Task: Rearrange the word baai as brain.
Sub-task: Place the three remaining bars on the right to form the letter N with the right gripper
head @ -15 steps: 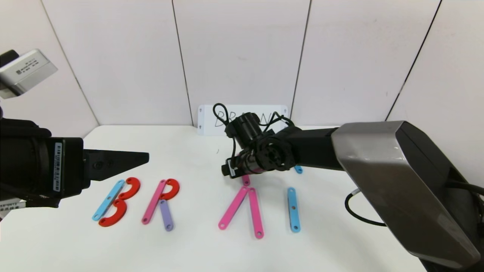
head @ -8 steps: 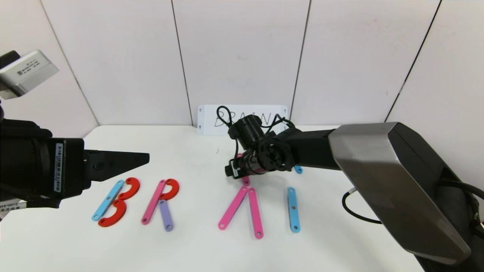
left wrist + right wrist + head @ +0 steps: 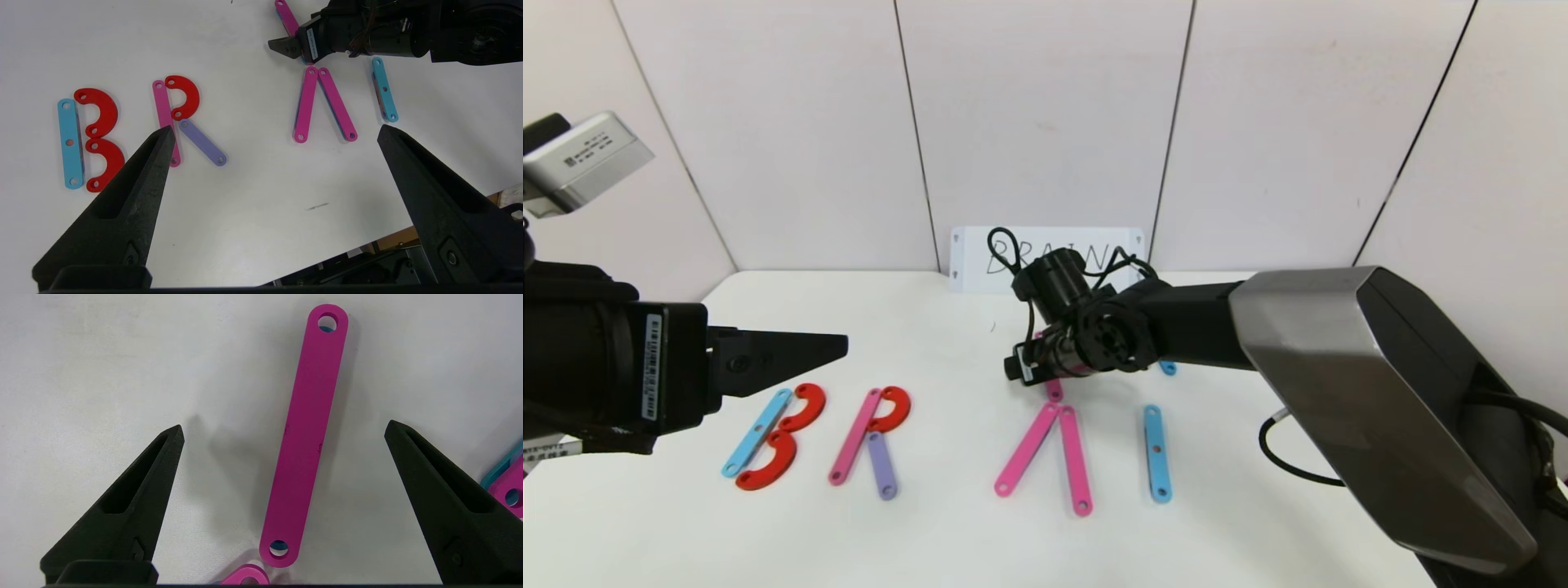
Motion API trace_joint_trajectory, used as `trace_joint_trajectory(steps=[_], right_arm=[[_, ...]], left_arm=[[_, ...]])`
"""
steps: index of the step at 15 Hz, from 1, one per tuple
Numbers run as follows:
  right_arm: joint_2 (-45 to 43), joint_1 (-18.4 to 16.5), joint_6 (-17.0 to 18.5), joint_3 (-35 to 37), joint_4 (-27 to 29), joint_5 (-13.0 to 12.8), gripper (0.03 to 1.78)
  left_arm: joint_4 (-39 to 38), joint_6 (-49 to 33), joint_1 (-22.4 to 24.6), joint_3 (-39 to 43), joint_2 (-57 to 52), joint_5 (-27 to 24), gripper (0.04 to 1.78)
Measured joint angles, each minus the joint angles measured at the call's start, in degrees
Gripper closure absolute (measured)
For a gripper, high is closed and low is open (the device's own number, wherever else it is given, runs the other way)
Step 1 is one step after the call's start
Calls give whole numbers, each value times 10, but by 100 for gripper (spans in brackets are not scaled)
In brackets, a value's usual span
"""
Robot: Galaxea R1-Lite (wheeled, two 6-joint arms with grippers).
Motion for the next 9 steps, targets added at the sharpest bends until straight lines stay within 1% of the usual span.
trace_joint_trajectory(steps=[7, 9], right_arm=[[1, -2, 0, 1, 1, 0, 11], [2, -3, 0, 1, 1, -1, 21]], left_arm=[[0, 0, 0, 0, 0, 0, 9], [0, 0, 0, 0, 0, 0, 9]])
